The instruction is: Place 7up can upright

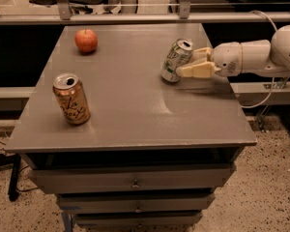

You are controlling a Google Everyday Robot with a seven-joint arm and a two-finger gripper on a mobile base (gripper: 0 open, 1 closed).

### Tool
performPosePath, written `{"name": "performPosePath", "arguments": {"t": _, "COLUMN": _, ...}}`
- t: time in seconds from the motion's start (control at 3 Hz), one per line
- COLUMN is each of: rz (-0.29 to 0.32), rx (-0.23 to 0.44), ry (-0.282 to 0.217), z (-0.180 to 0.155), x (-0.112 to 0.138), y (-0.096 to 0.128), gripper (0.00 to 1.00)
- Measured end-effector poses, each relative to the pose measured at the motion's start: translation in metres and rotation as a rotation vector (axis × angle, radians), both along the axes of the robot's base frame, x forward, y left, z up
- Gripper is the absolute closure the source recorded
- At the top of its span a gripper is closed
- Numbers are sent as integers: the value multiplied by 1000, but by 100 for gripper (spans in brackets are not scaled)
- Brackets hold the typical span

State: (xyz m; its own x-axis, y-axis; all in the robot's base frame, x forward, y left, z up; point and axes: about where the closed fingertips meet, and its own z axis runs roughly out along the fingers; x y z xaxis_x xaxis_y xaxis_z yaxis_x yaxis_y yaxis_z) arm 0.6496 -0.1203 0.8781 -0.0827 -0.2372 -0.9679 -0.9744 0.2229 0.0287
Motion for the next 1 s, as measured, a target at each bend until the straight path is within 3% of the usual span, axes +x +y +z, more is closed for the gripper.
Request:
{"name": "performPosePath", "arguments": {"t": 0.33, "rz": -13, "rx": -30, "ry": 0, "z": -8, "x": -6, "y": -35, "gripper": 0}}
{"name": "performPosePath", "arguments": {"t": 1.0, "rz": -34, "rx": -100, "ry": -38, "z": -5, "x": -25, "y": -106, "gripper": 0}}
